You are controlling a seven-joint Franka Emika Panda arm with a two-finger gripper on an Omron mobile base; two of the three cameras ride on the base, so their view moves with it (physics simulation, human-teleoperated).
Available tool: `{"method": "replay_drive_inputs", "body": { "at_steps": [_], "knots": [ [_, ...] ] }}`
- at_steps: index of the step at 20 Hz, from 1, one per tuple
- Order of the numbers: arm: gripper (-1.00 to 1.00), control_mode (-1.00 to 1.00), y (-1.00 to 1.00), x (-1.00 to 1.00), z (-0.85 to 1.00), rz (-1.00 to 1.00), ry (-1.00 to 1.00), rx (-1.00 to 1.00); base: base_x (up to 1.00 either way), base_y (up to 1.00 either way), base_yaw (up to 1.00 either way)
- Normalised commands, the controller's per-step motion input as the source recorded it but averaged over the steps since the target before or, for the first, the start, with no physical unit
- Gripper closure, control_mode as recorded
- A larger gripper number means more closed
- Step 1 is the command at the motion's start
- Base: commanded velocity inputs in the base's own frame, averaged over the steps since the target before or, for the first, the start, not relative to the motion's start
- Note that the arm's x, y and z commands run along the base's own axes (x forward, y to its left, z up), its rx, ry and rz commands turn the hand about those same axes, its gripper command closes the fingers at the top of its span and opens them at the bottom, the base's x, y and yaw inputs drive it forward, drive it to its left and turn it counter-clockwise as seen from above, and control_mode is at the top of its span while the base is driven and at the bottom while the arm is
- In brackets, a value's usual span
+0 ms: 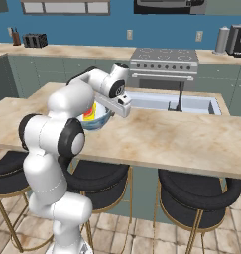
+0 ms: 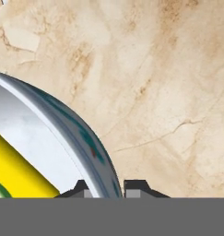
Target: Place the cup inside the bowl on the dining table and move the bowl to any counter.
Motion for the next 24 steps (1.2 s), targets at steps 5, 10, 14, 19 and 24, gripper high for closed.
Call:
{"method": "replay_drive_inputs", "body": {
  "at_steps": [5,10,14,19,24],
  "knots": [
    [1.00,-1.00,-0.07,-0.03,0.06,0.00,0.03,0.00,0.00,0.00,0.00],
    [1.00,-1.00,-0.05,-0.22,0.10,0.00,0.05,0.01,0.00,0.00,0.00],
    [1.00,-1.00,-0.03,-0.31,0.14,0.00,0.02,0.03,0.00,0.00,0.00],
    [1.00,-1.00,0.00,-0.46,0.16,0.00,0.00,0.05,0.00,0.00,0.00],
    [1.00,-1.00,0.00,-0.54,0.15,0.00,0.00,0.05,0.00,0.00,0.00]
  ]
}}
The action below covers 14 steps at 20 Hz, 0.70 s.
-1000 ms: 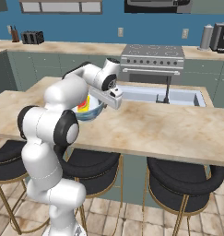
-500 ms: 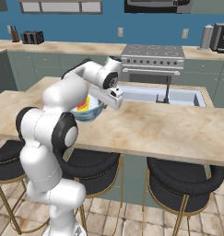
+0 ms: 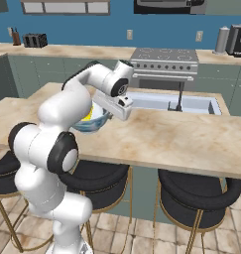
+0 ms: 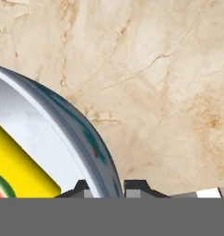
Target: Place the cup inside the bowl on the dining table and move the bowl to any counter.
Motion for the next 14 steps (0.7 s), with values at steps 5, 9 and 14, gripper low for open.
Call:
{"method": "replay_drive_inputs", "body": {
  "at_steps": [5,9,14],
  "knots": [
    [1.00,-1.00,0.00,-0.56,0.09,0.00,0.00,0.05,0.00,0.00,0.00],
    [1.00,-1.00,0.00,-0.57,0.09,0.00,0.00,0.04,0.00,0.00,0.00],
    [1.00,-1.00,0.00,-0.56,0.12,0.00,0.00,0.04,0.00,0.00,0.00]
  ]
}}
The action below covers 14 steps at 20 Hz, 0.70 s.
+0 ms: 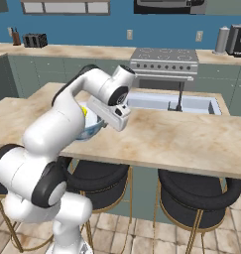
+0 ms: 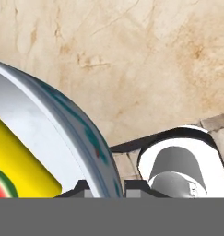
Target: Place the cup inside the bowl on the dining table and move the bowl to any counter.
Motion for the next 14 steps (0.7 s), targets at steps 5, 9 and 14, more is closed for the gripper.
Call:
{"method": "replay_drive_inputs", "body": {
  "at_steps": [5,9,14],
  "knots": [
    [1.00,-1.00,0.00,-0.43,0.19,0.00,0.00,0.02,0.00,0.00,0.00],
    [1.00,-1.00,0.00,-0.29,0.13,0.00,0.00,0.00,0.00,0.00,0.00],
    [1.00,-1.00,0.00,-0.25,0.07,0.00,0.00,0.00,0.00,0.00,0.00]
  ]
}}
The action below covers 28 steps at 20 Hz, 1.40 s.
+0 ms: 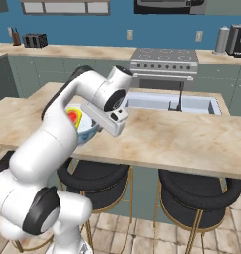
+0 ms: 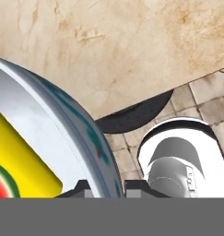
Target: Place the cup inside the bowl on the dining table and move the bowl to any counter.
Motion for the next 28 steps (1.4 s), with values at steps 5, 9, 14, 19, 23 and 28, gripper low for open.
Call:
{"method": "replay_drive_inputs", "body": {
  "at_steps": [5,9,14,19,23,28],
  "knots": [
    [1.00,-1.00,0.00,-0.29,0.09,0.00,0.00,0.00,0.00,0.00,0.00],
    [1.00,-1.00,0.00,-0.17,0.06,0.00,0.00,0.00,0.00,0.00,0.00],
    [1.00,-1.00,0.00,0.00,0.00,0.00,0.00,0.00,0.00,0.00,0.00],
    [1.00,-1.00,0.00,0.00,0.00,0.00,0.00,0.00,0.00,0.00,0.00],
    [1.00,-1.00,0.00,0.00,0.00,0.00,0.00,0.00,0.00,0.00,0.00],
    [1.00,-1.00,0.00,0.00,0.00,0.00,0.00,0.00,0.00,0.00,0.00]
  ]
}}
